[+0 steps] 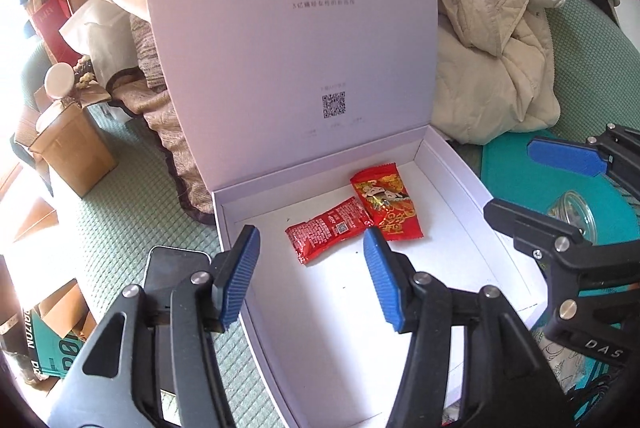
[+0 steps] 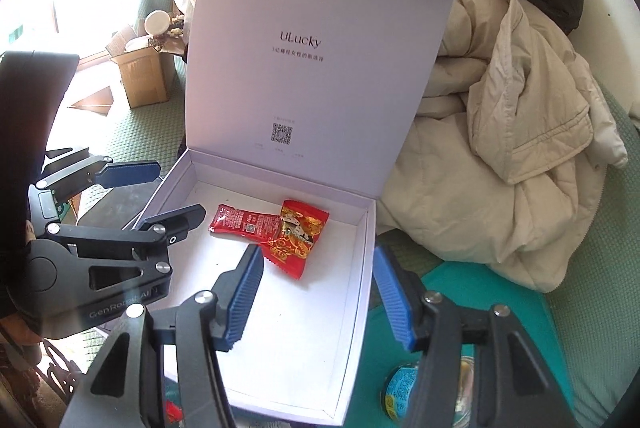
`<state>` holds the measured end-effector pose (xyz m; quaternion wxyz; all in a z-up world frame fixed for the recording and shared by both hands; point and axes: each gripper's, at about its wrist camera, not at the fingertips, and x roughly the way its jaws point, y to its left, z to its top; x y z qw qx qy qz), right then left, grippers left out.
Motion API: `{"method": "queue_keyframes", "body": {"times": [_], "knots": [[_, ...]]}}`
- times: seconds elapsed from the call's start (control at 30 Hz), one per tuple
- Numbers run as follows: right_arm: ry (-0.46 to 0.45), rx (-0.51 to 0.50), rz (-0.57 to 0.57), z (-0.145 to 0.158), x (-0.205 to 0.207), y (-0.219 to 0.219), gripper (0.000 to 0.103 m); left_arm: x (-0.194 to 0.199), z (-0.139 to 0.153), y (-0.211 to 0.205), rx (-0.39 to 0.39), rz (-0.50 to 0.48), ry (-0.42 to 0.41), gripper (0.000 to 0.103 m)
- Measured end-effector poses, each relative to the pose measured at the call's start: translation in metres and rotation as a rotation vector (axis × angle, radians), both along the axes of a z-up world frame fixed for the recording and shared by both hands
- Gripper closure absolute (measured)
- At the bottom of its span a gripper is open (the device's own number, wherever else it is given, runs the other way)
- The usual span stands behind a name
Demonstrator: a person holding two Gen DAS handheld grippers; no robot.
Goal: Organize objects
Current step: 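Withdraw both grippers from the box back toward the snack pile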
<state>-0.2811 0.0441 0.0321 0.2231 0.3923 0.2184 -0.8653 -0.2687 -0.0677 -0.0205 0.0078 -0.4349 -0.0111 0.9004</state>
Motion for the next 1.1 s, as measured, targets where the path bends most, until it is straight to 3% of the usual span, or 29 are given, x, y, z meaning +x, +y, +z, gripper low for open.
{"method": "queue_keyframes", "body": {"times": [0.5,0.8,1.1], "knots": [[0.114,-0.097,0.035,0.074,0.061,0.007,0.039,0.054,0.077,-0.01,-0.037,0.062,0.103,0.039],[0.165,-0.137,0.015,0.1,0.092,0.027,0.029,0.087,0.11,-0.008,-0.036,0.083,0.15,0.025],[0.202,-0.168,0.005,0.115,0.129,0.045,0.027,0.123,0.132,-0.008,-0.023,0.116,0.193,0.012]]}}
